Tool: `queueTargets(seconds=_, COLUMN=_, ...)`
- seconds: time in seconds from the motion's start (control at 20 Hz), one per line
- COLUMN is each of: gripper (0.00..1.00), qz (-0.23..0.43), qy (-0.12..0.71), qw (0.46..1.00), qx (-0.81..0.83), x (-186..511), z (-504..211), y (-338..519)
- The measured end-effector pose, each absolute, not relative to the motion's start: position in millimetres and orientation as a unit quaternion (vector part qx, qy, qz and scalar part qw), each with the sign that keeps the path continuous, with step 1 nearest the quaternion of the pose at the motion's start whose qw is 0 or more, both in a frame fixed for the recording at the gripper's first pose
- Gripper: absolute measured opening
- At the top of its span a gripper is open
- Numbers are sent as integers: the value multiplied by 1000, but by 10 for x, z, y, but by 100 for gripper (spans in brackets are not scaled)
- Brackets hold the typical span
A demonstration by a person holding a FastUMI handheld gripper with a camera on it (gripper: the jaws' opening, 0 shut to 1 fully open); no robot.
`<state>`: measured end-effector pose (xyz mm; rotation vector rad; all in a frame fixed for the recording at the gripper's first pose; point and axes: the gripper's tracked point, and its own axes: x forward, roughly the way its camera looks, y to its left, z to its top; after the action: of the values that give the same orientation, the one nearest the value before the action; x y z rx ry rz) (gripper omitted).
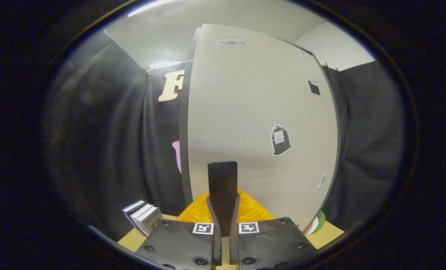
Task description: Open the shoe cabinet door, grab the shoes and put them into the shoe cabinet, then close the shoe cabinet door.
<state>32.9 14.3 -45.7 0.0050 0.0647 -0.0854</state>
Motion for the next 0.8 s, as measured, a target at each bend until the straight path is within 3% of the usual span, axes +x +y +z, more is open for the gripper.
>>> queueTargets(seconds=0.8, gripper=7, qz=-84, qy=34, qw=996, qx=3, x=-291, z=-407, y=-220)
